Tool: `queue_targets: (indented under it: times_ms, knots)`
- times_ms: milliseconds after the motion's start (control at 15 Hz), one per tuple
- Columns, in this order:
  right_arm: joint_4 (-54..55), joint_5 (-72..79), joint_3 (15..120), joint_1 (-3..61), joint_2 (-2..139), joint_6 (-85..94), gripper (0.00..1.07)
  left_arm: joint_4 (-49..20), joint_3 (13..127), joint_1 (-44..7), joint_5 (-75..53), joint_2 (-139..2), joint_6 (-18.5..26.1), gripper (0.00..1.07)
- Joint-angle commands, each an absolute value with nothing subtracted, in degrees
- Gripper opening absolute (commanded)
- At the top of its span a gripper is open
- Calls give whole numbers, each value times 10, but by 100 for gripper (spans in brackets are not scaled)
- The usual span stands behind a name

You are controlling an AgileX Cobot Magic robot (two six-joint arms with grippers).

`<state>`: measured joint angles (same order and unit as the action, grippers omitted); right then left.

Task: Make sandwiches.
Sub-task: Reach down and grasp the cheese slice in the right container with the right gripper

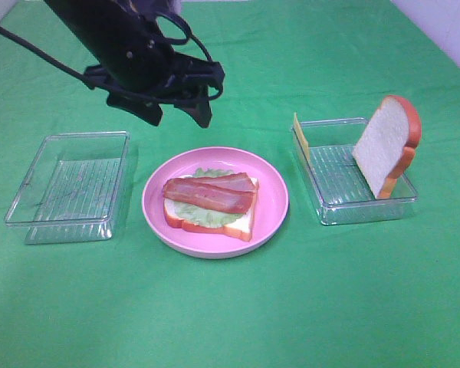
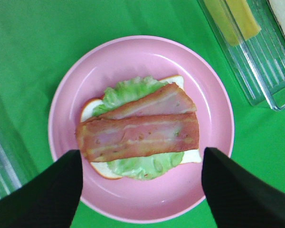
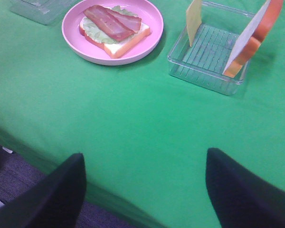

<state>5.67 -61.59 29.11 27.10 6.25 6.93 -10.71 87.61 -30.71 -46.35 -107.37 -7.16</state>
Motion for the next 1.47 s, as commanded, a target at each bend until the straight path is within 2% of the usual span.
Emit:
queue_targets:
  times_ms: [67,267,467,667,1200,1467]
  knots:
    - [54,-608,289,269,57,72,68,-38,879,-308,-564,-994,-108,68]
    - [54,-608,289,269,57,72,68,11,879,-308,-662,-909,-127,68]
    - [54,-608,289,269,57,72,68,13,878,-308,-725,-830,-126,68]
    - [54,-608,289,269,57,72,68,14,855,-308,-737,-770,-124,68]
    - [54,-608,289,269,57,72,68,14,529,-308,-737,-438,-117,68]
    - [54,-608,289,269,57,72,68,14,432,-308,-730,-241,-87,68]
